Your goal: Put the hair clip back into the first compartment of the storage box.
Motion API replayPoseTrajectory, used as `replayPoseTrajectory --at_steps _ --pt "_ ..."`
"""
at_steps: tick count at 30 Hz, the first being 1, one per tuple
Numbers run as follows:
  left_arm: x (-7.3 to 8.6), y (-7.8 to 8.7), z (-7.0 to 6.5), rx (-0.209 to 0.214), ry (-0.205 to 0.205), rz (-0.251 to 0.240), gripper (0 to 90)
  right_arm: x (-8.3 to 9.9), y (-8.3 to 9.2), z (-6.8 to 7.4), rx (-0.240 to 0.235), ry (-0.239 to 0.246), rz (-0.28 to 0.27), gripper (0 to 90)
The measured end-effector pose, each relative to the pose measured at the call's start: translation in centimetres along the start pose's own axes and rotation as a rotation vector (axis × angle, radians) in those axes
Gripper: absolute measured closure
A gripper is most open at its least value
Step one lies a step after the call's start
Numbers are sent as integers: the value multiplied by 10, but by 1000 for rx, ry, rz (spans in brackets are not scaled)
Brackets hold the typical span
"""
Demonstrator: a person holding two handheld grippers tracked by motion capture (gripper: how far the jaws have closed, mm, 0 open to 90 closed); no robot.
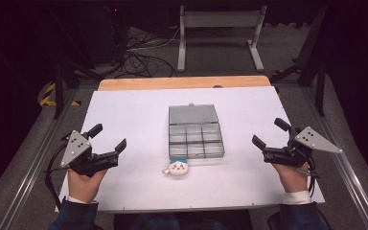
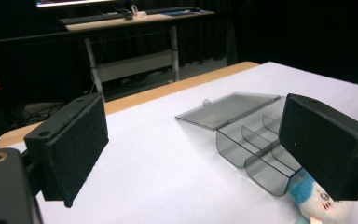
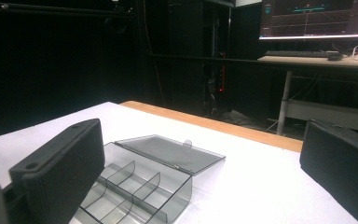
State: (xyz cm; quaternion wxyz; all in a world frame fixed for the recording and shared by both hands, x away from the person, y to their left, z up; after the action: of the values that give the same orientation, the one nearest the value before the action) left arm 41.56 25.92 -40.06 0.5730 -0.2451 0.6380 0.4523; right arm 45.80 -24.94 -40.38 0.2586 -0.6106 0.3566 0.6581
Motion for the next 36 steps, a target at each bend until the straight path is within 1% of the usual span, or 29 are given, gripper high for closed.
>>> replayPoseTrajectory --at_steps 1,2,3,4,6,8,12,13,14,15,16,17,18,19,21,22,24,27,29,30,31,36 --pt "0 -1 -1 3 -10 8 91 0 0 0 -2 -1 1 6" --pt "0 -5 -5 11 -10 23 94 0 -1 1 -7 -3 2 6" --pt "0 -5 -5 11 -10 23 94 0 -1 1 -7 -3 2 6" --pt "0 -6 -7 14 -20 30 96 1 -2 2 -2 8 10 8" --pt "0 -10 -10 11 -24 41 99 1 -3 3 -2 7 13 16" --pt "1 -13 -13 22 -24 55 102 1 -3 3 0 9 18 20" --pt "3 -20 -19 71 -26 85 109 2 -3 2 3 8 23 25" --pt "4 -23 -23 104 -39 103 136 2 -2 2 12 8 25 32" --pt "4 -23 -23 104 -39 103 142 2 -2 2 27 10 26 44" --pt "6 -26 -27 132 -37 115 142 2 -2 3 46 9 26 51" --pt "6 -26 -27 132 -37 115 142 2 -2 3 57 9 29 56" --pt "7 -28 -30 154 -32 118 143 2 -2 4 61 9 31 61" --pt "8 -31 -33 169 -40 125 144 2 -2 3 63 15 31 65" --pt "8 -31 -33 169 -40 125 145 2 -2 4 63 15 35 68" --pt "10 -34 -38 181 -50 147 145 2 -3 4 61 13 40 69" --pt "11 -35 -40 183 -65 159 145 2 -3 4 61 13 40 69" --pt "12 -38 -43 189 -76 170 145 3 -4 4 56 17 46 76" --pt "15 -42 -49 225 -79 196 148 3 -5 6 44 23 49 112" --pt "17 -46 -53 231 -103 216 146 3 -5 7 36 23 53 121" --pt "18 -47 -55 238 -101 224 144 3 -6 7 27 23 56 127" --pt "19 -48 -56 236 -107 227 143 2 -6 7 24 21 53 128" --pt "25 -56 -64 273 -79 247 141 3 -7 7 27 23 52 128"
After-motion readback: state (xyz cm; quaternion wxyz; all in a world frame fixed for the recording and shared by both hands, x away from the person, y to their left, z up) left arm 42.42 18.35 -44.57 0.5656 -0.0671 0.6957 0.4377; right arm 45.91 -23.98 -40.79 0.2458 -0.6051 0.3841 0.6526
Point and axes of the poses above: each handheld gripper's, and its own axes: y roughly backward along the jaws, x roughly out of its underside, z roughly to its left, the point moved 3 cm from there along -y, roughly forward along the jaws, and after that the axes turned 6 degrees about z, right-handed, at the moved point
